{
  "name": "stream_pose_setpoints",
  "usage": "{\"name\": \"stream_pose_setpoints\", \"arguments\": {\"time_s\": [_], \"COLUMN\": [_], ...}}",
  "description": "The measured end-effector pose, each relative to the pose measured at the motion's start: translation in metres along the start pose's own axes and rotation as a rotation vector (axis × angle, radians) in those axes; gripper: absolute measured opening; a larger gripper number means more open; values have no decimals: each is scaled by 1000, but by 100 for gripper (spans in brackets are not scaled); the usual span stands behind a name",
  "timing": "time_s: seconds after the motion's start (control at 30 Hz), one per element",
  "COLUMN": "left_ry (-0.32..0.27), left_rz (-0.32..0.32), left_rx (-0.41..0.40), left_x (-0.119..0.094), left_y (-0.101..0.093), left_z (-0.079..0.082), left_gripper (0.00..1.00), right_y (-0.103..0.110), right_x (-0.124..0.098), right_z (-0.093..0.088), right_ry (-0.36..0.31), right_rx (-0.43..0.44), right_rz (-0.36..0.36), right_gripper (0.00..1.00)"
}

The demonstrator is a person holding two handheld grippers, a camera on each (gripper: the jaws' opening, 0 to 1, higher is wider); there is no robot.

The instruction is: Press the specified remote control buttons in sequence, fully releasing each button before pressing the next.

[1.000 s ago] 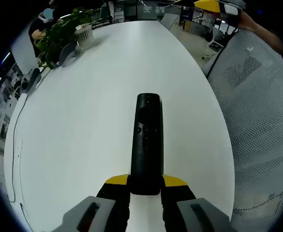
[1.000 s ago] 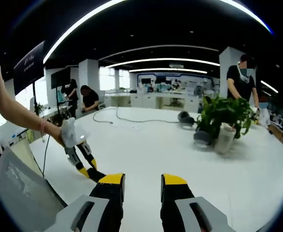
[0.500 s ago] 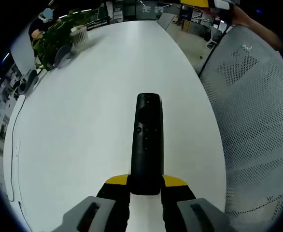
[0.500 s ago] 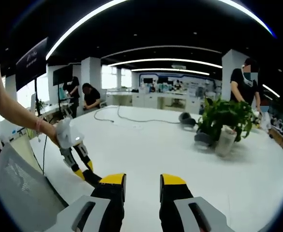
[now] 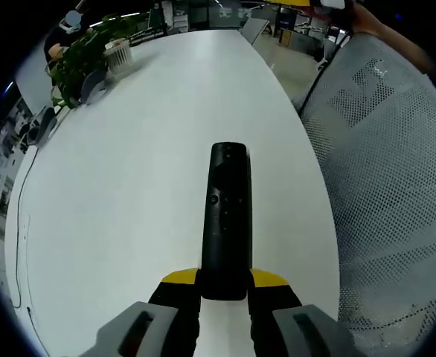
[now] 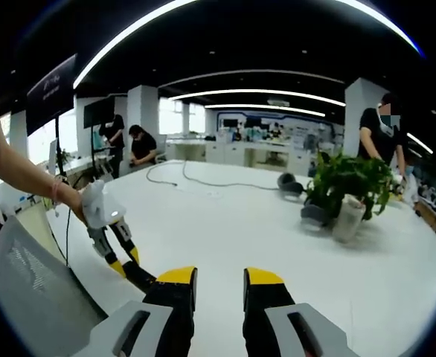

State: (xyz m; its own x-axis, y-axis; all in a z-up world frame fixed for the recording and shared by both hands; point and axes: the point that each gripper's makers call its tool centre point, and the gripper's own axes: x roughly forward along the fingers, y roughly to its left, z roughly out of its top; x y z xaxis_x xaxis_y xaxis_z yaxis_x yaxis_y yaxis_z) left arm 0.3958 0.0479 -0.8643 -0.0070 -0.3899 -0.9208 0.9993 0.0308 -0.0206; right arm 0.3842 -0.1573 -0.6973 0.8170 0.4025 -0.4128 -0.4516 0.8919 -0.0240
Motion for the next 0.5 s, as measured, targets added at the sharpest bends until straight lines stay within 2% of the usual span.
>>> {"name": "stream_pose_setpoints", "arguments": {"time_s": [0.5], "left_ry": [-3], "left_rz": [24], "left_rx": [-22], "left_x": [0], "left_y": [-13], "left_z": [-1], "left_gripper": [24], "right_y": [5], "right_x": [2], "right_z": [-3], "right_ry": [22], "right_rx": [-25], "right_rz": [23], "right_gripper": [18]}}
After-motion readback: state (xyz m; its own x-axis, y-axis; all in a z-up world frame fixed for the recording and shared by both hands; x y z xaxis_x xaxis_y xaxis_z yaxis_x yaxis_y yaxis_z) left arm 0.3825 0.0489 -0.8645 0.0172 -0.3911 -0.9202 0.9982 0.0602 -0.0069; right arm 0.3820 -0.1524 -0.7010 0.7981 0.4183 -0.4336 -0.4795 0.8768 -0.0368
